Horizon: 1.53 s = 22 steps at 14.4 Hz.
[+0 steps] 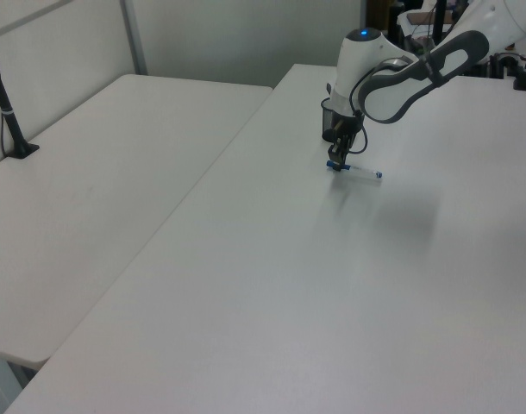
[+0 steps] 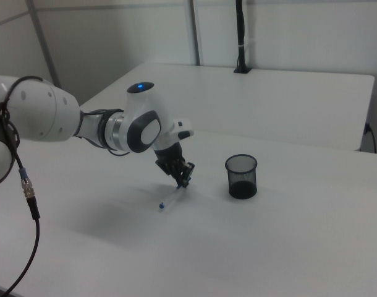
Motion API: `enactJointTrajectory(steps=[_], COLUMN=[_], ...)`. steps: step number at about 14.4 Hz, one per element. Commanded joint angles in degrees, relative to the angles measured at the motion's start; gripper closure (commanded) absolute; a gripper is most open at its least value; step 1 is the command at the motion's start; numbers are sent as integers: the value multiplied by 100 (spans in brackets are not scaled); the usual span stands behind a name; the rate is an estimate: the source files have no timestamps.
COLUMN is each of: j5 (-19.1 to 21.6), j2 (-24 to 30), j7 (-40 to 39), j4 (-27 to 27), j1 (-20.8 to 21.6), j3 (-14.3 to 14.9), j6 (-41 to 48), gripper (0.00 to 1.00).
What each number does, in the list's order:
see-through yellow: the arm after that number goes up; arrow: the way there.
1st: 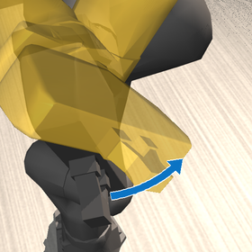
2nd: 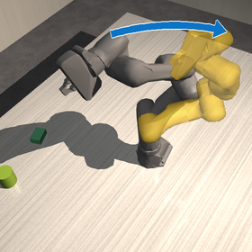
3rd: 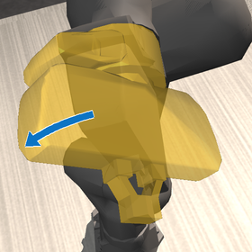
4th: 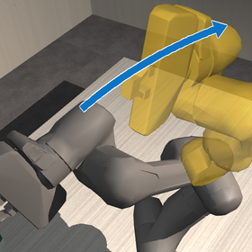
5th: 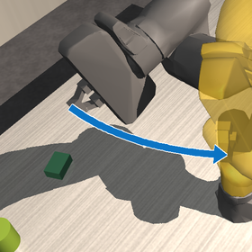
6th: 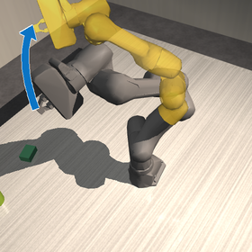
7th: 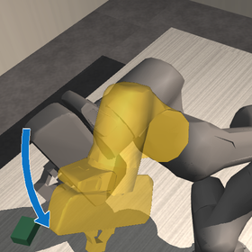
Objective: Insert the marker
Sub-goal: 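Close the gripper on the marker and lift it, then carry the marker over the black mesh cup and tilt it upright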
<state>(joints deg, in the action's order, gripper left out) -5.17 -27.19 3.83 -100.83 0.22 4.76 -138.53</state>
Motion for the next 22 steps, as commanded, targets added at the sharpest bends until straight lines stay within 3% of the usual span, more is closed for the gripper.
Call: enactJointTrajectory(steps=[1,5,11,16,22], j5=[-2,384,632,632,632], j2=[678,970,882,426,-31], j7=[170,162,162,100,144], j4=[-78,317,116,-7,1], j1=[-223,-584,-1041,-1252,-1217], j3=[34,34,34,34,34], j6=[-77,-287,-2589,-4013,-4866], gripper=[100,100,100,100,100])
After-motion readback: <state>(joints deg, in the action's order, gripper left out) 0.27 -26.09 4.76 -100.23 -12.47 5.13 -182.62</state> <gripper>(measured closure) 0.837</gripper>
